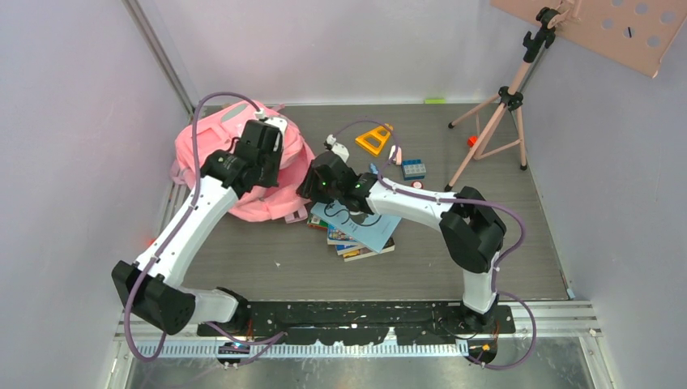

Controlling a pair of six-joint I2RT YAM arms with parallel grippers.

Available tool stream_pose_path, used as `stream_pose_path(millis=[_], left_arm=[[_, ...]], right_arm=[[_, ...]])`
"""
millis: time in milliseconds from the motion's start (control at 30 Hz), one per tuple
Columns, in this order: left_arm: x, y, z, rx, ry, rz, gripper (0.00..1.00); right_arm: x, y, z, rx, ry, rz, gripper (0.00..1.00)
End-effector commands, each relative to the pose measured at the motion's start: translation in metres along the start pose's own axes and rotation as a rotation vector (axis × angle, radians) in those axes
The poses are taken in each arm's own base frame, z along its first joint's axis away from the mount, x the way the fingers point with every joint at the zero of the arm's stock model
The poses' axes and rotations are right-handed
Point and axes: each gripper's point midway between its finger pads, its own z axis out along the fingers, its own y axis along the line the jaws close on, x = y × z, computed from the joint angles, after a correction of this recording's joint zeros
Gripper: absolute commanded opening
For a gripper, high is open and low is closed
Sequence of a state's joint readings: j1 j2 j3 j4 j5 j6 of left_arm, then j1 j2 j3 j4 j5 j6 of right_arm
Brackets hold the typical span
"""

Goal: Pack the student bag
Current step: Unzip the student bag at the center of the board.

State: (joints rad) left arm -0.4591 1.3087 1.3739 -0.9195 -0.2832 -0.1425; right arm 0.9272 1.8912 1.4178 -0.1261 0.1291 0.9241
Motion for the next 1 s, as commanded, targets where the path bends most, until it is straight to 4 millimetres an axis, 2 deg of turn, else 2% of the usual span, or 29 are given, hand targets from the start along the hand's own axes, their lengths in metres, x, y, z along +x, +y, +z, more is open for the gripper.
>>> stream_pose_path(millis=[0,33,100,167,333,567,800,967], left_arm=[[-0.051,0.003,-0.032,0.050,-0.200,-0.091,0.00],[-0.052,0.007,-0.031,0.041,-0.200,-0.097,0.00],[-0.057,0.019,-0.031,0.009,-0.215,-0.118,0.00],[-0.064,0.033,-0.032,-0.019,-0.237,-0.147,0.00],[-0.086,0.058,-0.040,-0.060,-0.292,-0.192,0.00],[-0.114,0.085,-0.052,-0.153,-0.339,-0.158,0.00],[-0.117,0.112,-0.056,-0.282,-0.338,-0.134,0.00],[-0.113,0.119,-0.041,-0.287,-0.323,-0.139,0.00]], right_arm=[[-0.017,0.026,0.005,-0.070,-0.061,0.079,0.28],[-0.017,0.025,0.004,-0.067,-0.066,0.078,0.16],[-0.022,0.019,0.001,-0.044,-0.098,0.071,0.03],[-0.027,0.011,-0.002,-0.014,-0.127,0.055,0.01],[-0.034,-0.008,-0.007,0.064,-0.176,-0.003,0.00],[-0.038,-0.029,-0.009,0.142,-0.215,-0.057,0.00],[-0.045,-0.044,-0.014,0.208,-0.260,-0.111,0.01],[-0.061,-0.049,-0.031,0.240,-0.320,-0.207,0.00]])
